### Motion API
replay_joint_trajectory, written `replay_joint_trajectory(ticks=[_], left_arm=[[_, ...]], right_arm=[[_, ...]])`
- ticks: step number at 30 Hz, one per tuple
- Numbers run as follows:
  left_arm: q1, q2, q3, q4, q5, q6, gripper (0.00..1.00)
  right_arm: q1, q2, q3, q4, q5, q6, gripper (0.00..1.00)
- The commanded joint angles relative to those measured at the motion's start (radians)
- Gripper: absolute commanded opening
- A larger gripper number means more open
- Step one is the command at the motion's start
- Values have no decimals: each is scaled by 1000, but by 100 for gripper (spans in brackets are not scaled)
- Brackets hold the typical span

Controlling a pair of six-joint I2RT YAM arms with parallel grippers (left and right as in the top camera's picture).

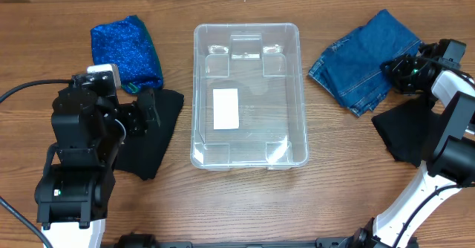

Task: Pack container
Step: 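Lift the jeans with the right gripper and carry them over the container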

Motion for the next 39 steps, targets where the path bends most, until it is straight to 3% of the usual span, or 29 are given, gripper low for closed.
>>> replay_joint_trajectory(ticks=[1,5,13,26,39], left_arm=[[-6,2,27,1,11,12,100],[-6,2,27,1,11,13,100],[-6,2,27,2,11,13,100],[-6,2,27,1,11,13,100],[-6,2,27,11,2,16,100]], right_arm=[[44,108,-60,-40,-106,16,27],[43,106,-26,-41,-212,17,19],[41,57,46,-38,-345,16,18],[34,-157,208,-33,-491,16,16],[34,-465,228,-22,-642,5,16]])
